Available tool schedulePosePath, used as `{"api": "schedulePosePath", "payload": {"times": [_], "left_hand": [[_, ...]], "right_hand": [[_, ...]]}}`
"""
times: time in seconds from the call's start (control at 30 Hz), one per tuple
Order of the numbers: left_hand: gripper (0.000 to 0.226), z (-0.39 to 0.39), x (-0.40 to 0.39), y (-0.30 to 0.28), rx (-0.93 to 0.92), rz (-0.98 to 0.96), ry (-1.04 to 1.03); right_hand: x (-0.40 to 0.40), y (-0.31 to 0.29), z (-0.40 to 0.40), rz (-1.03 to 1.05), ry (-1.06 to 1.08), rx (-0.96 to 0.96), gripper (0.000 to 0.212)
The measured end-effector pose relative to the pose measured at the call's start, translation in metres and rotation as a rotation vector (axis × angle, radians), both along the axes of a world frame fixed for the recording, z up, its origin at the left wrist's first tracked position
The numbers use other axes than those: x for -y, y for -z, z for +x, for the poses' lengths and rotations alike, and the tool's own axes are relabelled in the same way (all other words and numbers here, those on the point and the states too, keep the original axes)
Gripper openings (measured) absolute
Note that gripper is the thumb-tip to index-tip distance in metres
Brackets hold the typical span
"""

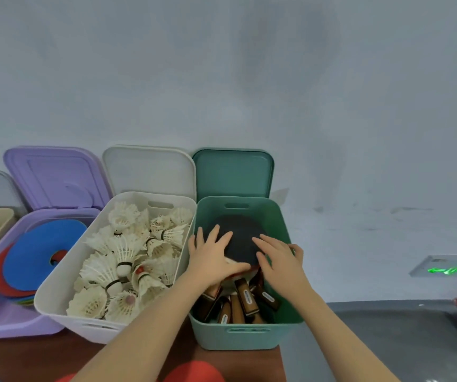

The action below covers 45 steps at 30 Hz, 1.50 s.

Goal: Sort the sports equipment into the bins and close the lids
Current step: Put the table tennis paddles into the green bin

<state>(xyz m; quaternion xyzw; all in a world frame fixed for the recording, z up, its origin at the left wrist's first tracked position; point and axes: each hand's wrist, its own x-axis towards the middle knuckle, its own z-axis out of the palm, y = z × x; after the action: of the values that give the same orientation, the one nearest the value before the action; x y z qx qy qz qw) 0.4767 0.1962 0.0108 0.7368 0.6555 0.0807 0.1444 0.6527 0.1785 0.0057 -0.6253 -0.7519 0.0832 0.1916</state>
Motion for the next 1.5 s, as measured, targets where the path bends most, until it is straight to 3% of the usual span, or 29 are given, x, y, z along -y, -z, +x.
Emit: {"api": "schedulePosePath", "payload": {"times": [0.1, 0.27, 0.53, 0.83, 0.97, 1.23, 1.5], "left_hand": [[0.073, -0.01, 0.005, 0.003, -0.093, 0.08, 0.054], [0.052, -0.03, 0.026, -0.007, -0.009, 0.253, 0.03], [0.079, -0.093, 0.066, -0.018, 0.04, 0.302, -0.086], [0.071, -0.195, 0.115, -0.029, 0.011, 0.362, -0.132], [0.056, -0.259, 0.142, -0.028, 0.043, 0.413, -0.151], [0.048, -0.399, 0.194, -0.005, 0.04, 0.375, -0.132], [0.05, -0.477, 0.218, 0.006, 0.04, 0.287, -0.193]], "right_hand": [[0.004, 0.0, -0.002, -0.047, -0.018, 0.062, 0.04], [0.014, -0.003, -0.016, -0.001, -0.068, 0.029, 0.039], [0.027, -0.003, -0.064, 0.12, -0.169, -0.092, 0.034], [0.064, -0.018, -0.167, 0.144, -0.267, -0.082, 0.032], [0.084, -0.021, -0.23, 0.141, -0.287, -0.057, 0.038], [0.136, -0.008, -0.365, 0.081, -0.281, -0.023, 0.04], [0.153, 0.001, -0.441, 0.072, -0.32, -0.004, 0.033]]}}
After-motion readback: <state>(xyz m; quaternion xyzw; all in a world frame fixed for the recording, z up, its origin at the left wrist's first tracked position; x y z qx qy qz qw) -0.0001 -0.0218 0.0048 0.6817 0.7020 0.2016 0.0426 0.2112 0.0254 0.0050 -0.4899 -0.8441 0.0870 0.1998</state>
